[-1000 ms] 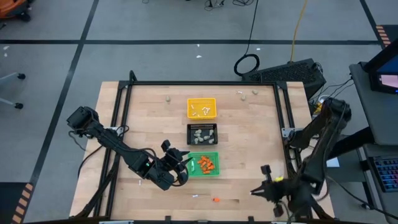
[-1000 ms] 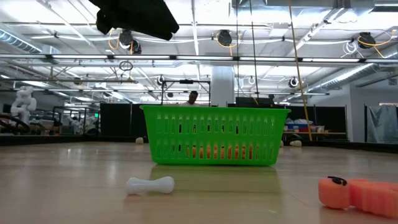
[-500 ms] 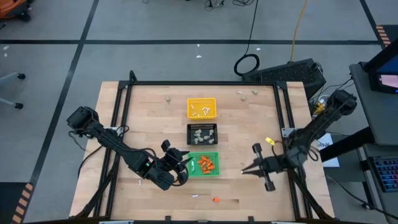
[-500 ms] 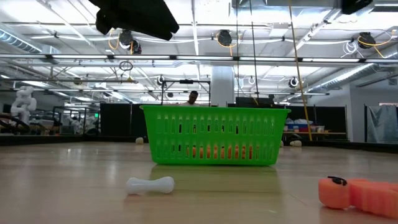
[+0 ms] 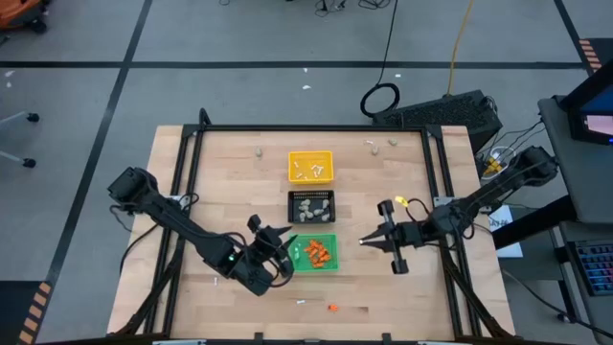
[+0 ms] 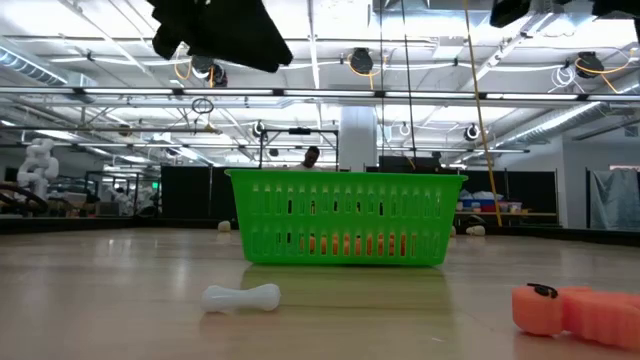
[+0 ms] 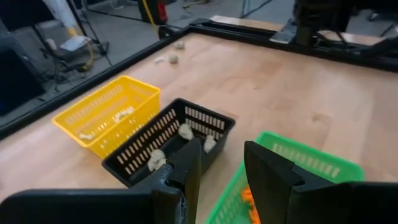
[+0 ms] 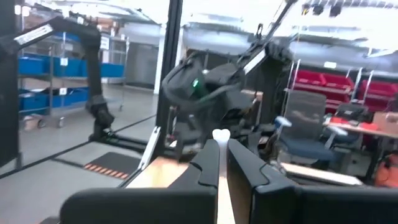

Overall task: Sort Halloween decoration
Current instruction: Put the white bone toy into the yellow basket

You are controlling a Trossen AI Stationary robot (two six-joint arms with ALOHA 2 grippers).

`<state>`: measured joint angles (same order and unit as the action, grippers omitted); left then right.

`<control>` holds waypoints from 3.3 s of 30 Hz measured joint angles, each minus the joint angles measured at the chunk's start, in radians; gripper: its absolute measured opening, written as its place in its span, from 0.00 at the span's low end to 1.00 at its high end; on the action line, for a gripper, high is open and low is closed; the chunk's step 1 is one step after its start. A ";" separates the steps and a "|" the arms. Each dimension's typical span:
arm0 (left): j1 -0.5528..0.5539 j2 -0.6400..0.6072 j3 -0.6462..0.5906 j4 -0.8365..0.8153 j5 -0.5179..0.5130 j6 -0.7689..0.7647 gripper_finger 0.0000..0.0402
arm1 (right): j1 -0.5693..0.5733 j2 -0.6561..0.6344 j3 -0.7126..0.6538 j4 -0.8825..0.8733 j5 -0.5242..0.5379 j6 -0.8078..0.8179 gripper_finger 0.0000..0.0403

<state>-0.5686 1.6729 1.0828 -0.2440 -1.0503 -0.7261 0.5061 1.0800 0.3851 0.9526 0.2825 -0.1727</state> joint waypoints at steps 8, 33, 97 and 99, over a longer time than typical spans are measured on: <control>0.004 0.036 0.000 0.032 -0.005 0.000 0.30 | -0.056 0.011 0.000 -0.027 0.000 0.017 0.00; -0.010 0.036 0.000 0.185 0.080 0.085 0.30 | -0.055 0.026 0.000 -0.048 0.000 0.184 0.00; -0.014 0.036 0.000 0.190 0.108 0.078 0.30 | -0.055 0.025 0.000 -0.127 0.003 0.026 0.00; -0.019 0.036 0.000 0.192 0.109 0.078 0.30 | -0.055 0.025 0.000 -0.127 0.003 0.084 0.00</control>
<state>-0.5876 1.7092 1.0828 -0.0517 -0.9417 -0.6479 0.4511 1.1053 0.3851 0.8251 0.2855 -0.0890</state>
